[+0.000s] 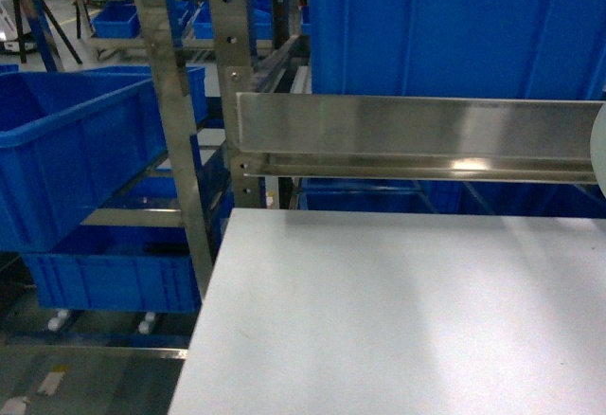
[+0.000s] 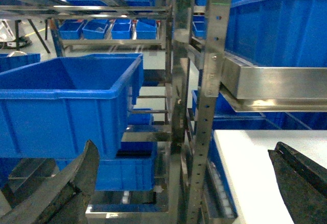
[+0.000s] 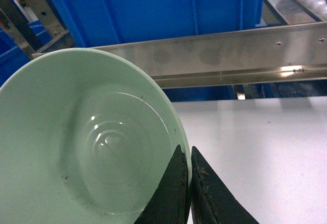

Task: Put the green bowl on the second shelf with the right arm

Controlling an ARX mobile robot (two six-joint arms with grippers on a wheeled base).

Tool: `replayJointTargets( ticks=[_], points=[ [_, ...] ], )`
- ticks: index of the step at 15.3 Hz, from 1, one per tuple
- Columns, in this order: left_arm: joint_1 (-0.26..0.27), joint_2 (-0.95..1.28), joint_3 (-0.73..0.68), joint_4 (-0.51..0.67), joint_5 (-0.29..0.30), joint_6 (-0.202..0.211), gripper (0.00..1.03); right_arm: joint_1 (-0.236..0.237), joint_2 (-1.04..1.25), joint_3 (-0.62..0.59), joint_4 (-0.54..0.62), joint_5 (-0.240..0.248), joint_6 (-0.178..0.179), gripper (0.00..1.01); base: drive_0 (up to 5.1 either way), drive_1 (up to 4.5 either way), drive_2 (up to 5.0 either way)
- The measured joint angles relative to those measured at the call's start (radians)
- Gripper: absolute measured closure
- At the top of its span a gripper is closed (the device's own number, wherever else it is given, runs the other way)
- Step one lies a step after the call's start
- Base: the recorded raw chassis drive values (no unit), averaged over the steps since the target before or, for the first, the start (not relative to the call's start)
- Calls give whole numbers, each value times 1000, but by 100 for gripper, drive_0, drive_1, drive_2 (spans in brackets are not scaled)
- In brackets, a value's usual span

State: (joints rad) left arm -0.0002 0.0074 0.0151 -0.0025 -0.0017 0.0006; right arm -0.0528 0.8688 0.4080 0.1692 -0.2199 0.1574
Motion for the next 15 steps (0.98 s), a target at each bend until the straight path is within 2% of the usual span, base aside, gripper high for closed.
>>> replayJointTargets(
  ticks=[15],
  points=[
    [0,0,0,-1,1,0,5,0,0,0,3,-2,0,99,-500,245,245]
  ],
)
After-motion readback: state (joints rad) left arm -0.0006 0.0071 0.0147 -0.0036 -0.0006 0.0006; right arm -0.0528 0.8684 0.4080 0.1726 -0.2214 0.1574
